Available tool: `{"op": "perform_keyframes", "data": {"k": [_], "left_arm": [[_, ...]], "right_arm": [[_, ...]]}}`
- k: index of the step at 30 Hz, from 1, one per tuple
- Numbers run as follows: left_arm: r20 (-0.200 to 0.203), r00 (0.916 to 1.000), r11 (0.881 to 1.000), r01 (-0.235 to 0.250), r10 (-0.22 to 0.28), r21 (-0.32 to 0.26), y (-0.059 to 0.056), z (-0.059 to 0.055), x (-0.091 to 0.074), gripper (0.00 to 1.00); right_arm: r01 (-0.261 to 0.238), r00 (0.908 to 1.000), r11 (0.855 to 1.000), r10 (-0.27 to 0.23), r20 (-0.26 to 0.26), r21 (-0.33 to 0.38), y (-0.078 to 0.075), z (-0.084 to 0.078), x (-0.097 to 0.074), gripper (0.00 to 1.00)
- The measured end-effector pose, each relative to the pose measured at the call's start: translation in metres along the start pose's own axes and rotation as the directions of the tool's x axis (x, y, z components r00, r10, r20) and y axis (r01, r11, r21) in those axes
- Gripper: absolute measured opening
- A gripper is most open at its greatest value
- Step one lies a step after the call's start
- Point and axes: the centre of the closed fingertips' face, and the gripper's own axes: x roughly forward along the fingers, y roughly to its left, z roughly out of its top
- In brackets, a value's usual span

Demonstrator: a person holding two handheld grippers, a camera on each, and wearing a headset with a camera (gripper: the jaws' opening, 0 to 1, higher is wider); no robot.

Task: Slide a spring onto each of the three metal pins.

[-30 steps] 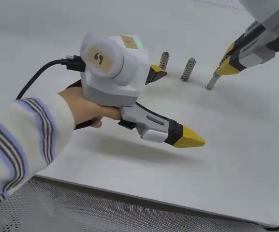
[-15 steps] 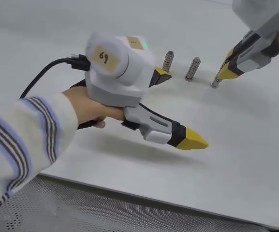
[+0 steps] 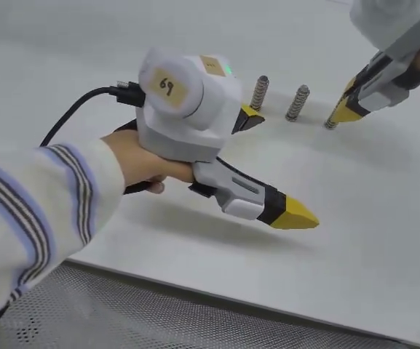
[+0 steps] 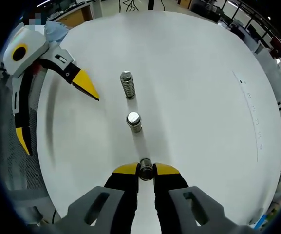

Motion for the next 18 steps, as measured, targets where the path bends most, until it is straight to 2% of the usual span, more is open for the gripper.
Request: {"op": "perform_keyframes", "data": {"k": [3,11,18], "left_arm": [[0.000,1.0000,1.000,-0.001,0.001,-0.005,0.0003,-0.0003,0.0002,0.94],[-0.002,1.0000,1.000,-0.001,0.001,-0.009,0.0008,-0.0008,0.0010,0.93],[-0.014,0.9999,1.000,0.002,-0.003,-0.011,0.0000,-0.0033,0.0008,0.93]], "right_arm": [[0.008,1.0000,1.000,-0.008,0.002,-0.019,-0.0024,-0.0004,0.0030,0.09],[0.008,1.0000,1.000,-0.008,0.004,-0.015,-0.0015,-0.0009,0.0028,0.09],[-0.008,1.0000,1.000,0.008,-0.005,-0.028,-0.0030,-0.0015,0.0058,0.09]]}}
